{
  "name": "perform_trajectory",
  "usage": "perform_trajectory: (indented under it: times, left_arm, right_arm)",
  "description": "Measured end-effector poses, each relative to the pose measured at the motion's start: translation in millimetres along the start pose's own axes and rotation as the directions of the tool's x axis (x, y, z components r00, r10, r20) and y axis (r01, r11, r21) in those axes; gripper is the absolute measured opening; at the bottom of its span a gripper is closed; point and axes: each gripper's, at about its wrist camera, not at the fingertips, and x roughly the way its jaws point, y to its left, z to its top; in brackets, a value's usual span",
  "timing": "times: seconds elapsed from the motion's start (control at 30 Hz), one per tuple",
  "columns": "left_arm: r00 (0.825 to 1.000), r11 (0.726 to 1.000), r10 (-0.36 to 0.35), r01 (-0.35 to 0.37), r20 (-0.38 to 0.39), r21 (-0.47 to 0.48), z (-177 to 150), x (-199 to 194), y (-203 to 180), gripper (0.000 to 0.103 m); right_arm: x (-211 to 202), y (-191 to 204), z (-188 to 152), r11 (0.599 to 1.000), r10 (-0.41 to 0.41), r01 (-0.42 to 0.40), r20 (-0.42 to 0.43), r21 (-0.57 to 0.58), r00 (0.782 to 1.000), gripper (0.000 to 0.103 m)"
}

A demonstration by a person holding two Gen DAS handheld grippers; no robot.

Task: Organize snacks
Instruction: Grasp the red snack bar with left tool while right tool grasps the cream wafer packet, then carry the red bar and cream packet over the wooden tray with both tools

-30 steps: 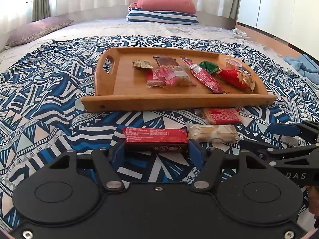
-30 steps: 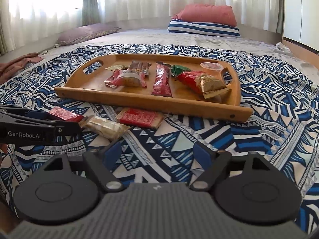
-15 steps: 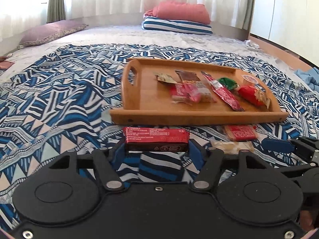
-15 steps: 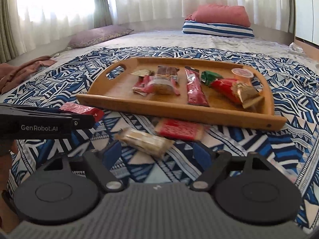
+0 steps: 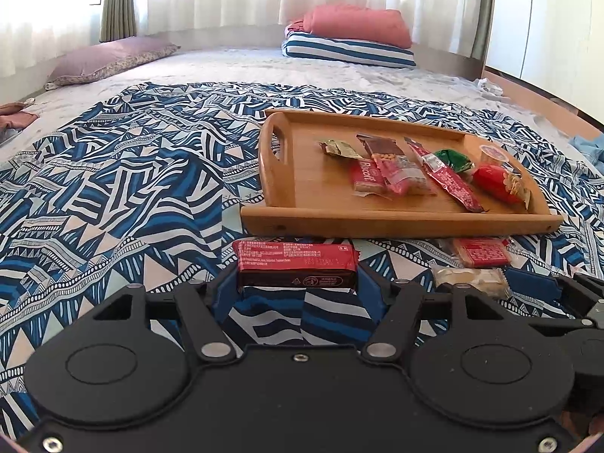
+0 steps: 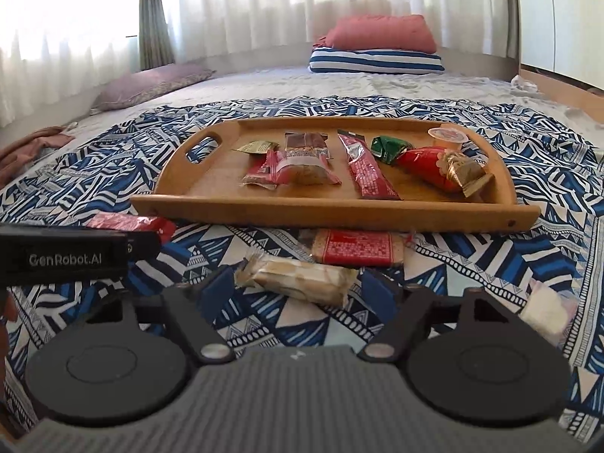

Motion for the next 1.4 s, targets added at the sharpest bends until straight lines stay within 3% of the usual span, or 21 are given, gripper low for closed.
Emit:
perform_trajectory:
  times: [0.47, 0.8, 1.4]
  left_arm:
    - [1.0, 1.0, 0.001, -0.001, -0.008, -0.018, -2, 6, 4, 0.063]
    - [1.0, 1.0, -0.016, 0.016, -0.01, -0.016, -4, 5, 0, 0.063]
    - [0.998, 0.998, -0.059, 0.059, 0.016, -0.015, 17, -2, -12, 0.063]
  right_arm:
    - [14, 21, 2, 0.996, -0.079, 0.078, -0.021, -0.039, 0.997, 0.081]
    - [9, 19, 0, 0.997, -0.069, 0.069, -0.004, -0.046, 0.998, 0.059]
    - [-16, -10, 15, 0.998, -0.065, 0.065, 0.033, -0.01, 0.997, 0.056]
